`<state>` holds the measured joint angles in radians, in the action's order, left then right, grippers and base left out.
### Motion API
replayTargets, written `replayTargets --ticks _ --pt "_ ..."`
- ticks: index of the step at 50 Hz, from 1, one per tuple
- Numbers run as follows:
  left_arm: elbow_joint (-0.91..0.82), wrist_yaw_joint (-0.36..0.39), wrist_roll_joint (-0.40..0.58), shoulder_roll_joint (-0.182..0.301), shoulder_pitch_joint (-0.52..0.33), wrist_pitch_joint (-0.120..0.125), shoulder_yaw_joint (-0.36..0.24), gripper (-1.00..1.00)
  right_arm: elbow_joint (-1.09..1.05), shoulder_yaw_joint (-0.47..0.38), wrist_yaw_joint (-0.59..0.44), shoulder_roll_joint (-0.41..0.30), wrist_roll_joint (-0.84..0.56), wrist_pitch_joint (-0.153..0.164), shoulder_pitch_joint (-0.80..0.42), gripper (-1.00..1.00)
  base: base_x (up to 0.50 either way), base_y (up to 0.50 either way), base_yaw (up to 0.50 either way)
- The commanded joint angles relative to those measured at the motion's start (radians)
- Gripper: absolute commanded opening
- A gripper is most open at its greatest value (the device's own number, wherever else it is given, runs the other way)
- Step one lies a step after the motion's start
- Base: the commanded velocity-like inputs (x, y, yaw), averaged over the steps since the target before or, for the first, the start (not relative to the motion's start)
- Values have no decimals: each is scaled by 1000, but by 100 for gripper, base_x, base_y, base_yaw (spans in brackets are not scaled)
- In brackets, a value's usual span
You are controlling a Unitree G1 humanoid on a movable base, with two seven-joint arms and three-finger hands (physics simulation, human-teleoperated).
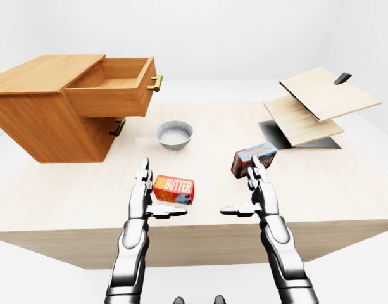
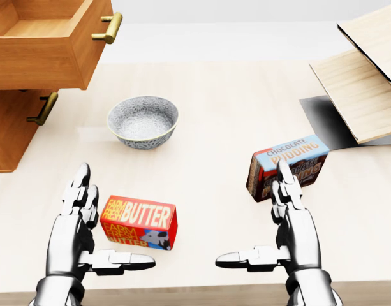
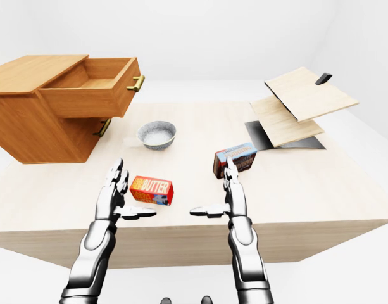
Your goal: Close the top drawer of the cabinet.
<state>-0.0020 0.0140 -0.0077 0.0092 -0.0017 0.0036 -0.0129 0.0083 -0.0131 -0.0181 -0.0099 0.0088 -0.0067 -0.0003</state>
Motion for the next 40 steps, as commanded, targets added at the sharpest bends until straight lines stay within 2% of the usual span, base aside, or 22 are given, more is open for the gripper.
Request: replayTargets --ticks 1,3,5,6,11,14,16,19,25,28,31,32,35,40 --pt "-12 28 -6 13 -4 18 -21 100 35 -24 -48 -17 6 -28 1 100 0 0 0" --pt "-8 27 1 12 -6 12 -20 100 45 -28 -56 -18 9 -34 -2 100 0 0 0" --pt "-12 26 5 11 -7 16 -18 100 42 -30 -62 -20 11 -31 -3 100 0 0 0" --pt "-19 26 8 11 -7 20 -17 100 49 -31 -65 -20 10 -38 -4 100 0 0 0" --pt "-45 27 10 13 -20 50 -20 100 34 -37 -70 -24 8 -30 -7 100 0 0 0" --pt "-70 27 21 15 -25 63 -18 100 38 -41 -71 -25 6 -36 -11 100 0 0 0" --pt "-91 30 21 16 -27 80 -19 100 30 -42 -74 -26 5 -34 -10 100 0 0 0" --pt "-124 31 18 17 -37 84 -26 100 53 -50 -67 -30 1 -43 -28 100 0 0 0" --pt "-187 40 16 27 -56 84 -32 100 -3 -52 -61 -37 -11 3 -41 100 0 0 0" --pt "-209 55 24 33 -69 84 -32 100 -47 -60 -58 -43 -15 49 -60 100 0 0 0" --pt "-219 62 30 34 -73 84 -33 100 -60 -64 -55 -47 -22 66 -73 100 0 0 0" --pt "-229 72 24 36 -80 84 -36 100 -72 -67 -54 -51 -26 86 -85 100 0 0 0" --pt "-245 96 -15 34 -100 84 -45 100 -87 -71 -54 -54 -33 94 -99 100 0 0 0" --pt "-264 113 -1 44 -129 84 -38 100 -120 -77 -55 -64 -44 94 -133 100 0 0 0"
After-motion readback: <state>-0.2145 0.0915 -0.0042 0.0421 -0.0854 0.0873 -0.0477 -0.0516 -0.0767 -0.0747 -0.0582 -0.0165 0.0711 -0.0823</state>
